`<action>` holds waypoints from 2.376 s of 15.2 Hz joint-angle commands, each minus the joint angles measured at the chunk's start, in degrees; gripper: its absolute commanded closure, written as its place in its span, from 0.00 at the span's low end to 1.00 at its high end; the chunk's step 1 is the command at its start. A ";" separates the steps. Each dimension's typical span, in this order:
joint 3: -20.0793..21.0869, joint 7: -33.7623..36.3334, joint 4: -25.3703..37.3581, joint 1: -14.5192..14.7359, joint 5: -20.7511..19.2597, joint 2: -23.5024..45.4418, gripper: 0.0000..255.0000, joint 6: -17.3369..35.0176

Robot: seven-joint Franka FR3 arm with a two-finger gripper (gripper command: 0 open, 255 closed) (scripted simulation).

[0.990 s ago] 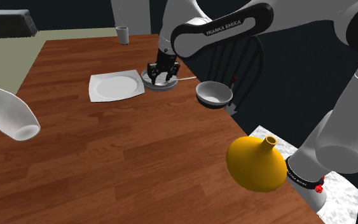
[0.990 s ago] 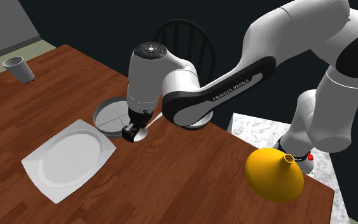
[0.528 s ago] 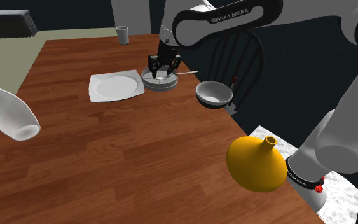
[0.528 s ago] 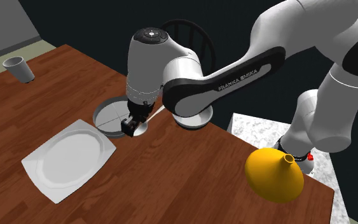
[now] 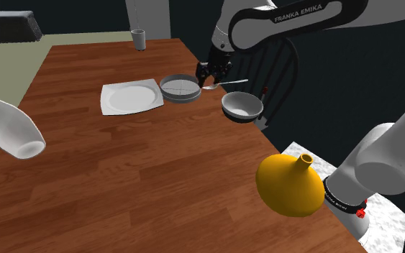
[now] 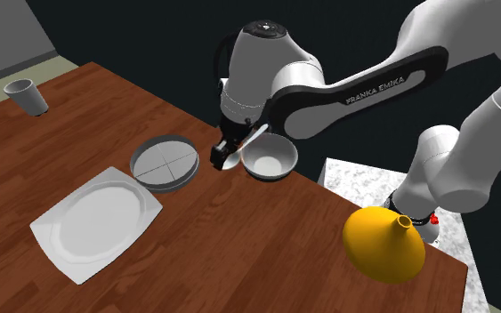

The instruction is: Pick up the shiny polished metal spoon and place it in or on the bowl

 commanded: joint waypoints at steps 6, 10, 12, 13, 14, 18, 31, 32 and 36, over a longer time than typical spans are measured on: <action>-5.01 -8.60 -11.51 -1.78 3.02 -11.78 1.00 -0.61; -4.92 -8.78 -13.78 -1.70 3.17 -10.82 1.00 2.63; -4.87 -8.88 -14.85 -1.67 3.25 -10.25 1.00 4.26; -4.85 -8.93 -15.37 -1.65 3.29 -9.94 1.00 5.09; -4.83 -8.98 -15.88 -1.63 3.33 -9.62 1.00 5.91; -4.73 -9.18 -17.78 -1.56 3.49 -8.19 1.00 9.24; -4.67 -9.31 -18.89 -1.51 3.60 -7.17 0.00 11.36; -4.67 -9.31 -18.89 -1.51 3.60 -7.17 0.00 11.36; -4.80 -9.32 -18.43 -1.55 3.59 -8.76 0.00 9.32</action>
